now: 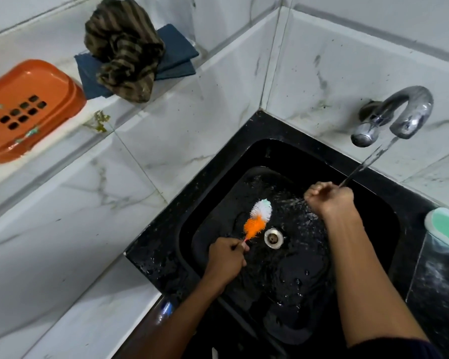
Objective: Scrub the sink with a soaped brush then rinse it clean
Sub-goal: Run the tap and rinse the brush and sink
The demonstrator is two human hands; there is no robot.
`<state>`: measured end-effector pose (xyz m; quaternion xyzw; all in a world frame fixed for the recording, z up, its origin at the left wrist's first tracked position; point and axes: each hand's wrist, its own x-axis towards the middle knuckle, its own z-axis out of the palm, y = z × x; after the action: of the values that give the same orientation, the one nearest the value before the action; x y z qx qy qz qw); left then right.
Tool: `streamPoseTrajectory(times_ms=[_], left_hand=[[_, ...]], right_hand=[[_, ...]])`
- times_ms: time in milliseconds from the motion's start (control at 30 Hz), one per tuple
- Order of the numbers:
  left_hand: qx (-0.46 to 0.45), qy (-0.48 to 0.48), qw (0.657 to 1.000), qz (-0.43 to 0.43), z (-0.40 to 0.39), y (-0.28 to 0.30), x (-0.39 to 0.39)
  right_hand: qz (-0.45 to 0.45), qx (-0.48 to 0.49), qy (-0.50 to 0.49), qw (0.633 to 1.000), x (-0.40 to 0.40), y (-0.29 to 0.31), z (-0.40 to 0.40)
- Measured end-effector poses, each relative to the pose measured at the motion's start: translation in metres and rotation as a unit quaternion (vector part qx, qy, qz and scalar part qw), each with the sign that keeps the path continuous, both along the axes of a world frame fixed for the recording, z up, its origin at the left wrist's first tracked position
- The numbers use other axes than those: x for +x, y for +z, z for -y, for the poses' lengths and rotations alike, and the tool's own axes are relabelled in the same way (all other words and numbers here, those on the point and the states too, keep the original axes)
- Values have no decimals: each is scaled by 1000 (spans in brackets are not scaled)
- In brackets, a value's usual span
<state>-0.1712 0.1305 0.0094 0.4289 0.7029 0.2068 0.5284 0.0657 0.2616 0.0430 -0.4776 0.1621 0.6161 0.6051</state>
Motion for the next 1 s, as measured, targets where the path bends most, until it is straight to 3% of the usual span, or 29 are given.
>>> streamPoseTrajectory(times_ms=[133,267,367,467,567,700,800,1000], left_hand=[[-2,-4,1000,8,4,1,0],[-1,5,1000,8,7,-1,-1],[0,11,1000,13,7,0,-3],[7,18,1000,16,7,3,-6],[6,21,1000,17,8,2,-10],[0,28,999,20,10,0,-15],[-1,26,999,19,11,0,-17],[18,8,1000,-5,8,7,-25]], right_hand=[[32,32,120,992,-59,21,-13],[25,92,311,946,-118,36,-19],[-6,116,357,927,-137,38,-17],[-18,85,287,954,-120,32,-11],[-43,13,105,993,-74,14,-3],[-89,23,-58,994,-9,-8,13],[-73,12,-76,994,15,-12,20],[-14,-35,45,998,-7,-17,16]])
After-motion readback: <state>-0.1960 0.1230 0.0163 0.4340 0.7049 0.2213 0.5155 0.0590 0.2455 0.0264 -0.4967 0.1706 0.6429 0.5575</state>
